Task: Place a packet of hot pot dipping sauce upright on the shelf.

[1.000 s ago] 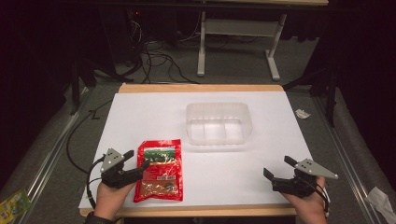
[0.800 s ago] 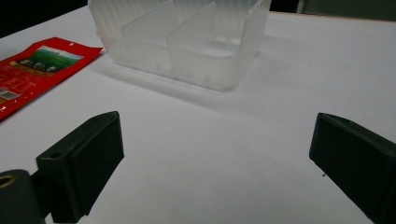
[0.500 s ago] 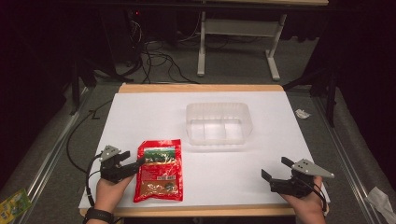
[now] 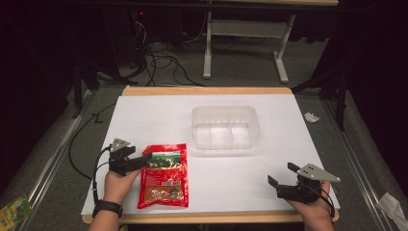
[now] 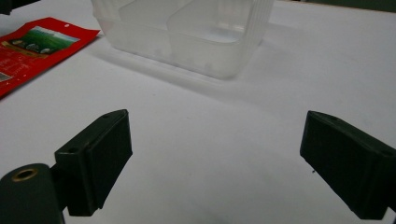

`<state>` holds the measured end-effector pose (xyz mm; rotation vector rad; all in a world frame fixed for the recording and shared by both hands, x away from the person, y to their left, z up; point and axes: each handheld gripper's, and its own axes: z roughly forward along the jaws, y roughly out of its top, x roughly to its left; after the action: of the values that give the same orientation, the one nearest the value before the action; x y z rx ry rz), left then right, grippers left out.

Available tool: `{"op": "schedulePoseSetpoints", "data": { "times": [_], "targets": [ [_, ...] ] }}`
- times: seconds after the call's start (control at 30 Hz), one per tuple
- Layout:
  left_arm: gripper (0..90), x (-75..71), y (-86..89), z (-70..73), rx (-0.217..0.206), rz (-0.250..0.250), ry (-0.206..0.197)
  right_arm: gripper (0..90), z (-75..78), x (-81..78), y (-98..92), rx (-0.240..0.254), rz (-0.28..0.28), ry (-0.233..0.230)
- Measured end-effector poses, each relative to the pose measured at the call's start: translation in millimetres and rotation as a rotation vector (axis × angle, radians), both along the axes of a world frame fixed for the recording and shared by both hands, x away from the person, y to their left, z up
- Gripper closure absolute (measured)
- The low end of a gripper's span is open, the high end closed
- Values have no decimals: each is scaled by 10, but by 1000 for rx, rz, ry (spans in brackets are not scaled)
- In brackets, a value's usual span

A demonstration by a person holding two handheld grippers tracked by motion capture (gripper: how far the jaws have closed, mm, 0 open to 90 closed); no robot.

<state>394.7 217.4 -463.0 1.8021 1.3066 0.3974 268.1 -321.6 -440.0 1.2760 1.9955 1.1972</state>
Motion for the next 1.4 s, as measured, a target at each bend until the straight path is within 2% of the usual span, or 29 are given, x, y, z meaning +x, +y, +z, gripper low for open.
{"op": "schedulePoseSetpoints", "data": {
  "times": [0.03,0.2,0.4,0.5,0.63,0.73,0.83,0.93,1.17,1.4],
  "targets": [
    [244,58,4,-39,4,-1,18,94,-1,-1,-6,0,0,0],
    [294,142,-31,-142,42,-43,49,94,-17,1,-22,4,-5,12],
    [360,203,10,-187,5,-48,80,101,-28,4,-4,-3,-3,19],
    [408,200,8,-196,14,-52,76,106,-34,9,-2,-3,-3,22],
    [519,185,11,-203,13,-67,74,113,-46,14,1,-6,-5,31],
    [596,165,-6,-203,36,-81,68,121,-47,13,-4,-5,-6,34],
    [690,158,17,-214,12,-70,73,126,-55,19,-12,-2,-5,37],
    [760,153,18,-217,14,-70,74,130,-64,21,-15,3,-7,46],
    [861,138,4,-217,24,-97,65,138,-67,24,-23,9,-5,49],
    [888,123,10,-212,22,-110,53,144,-74,25,-16,10,-5,53]
  ]
}}
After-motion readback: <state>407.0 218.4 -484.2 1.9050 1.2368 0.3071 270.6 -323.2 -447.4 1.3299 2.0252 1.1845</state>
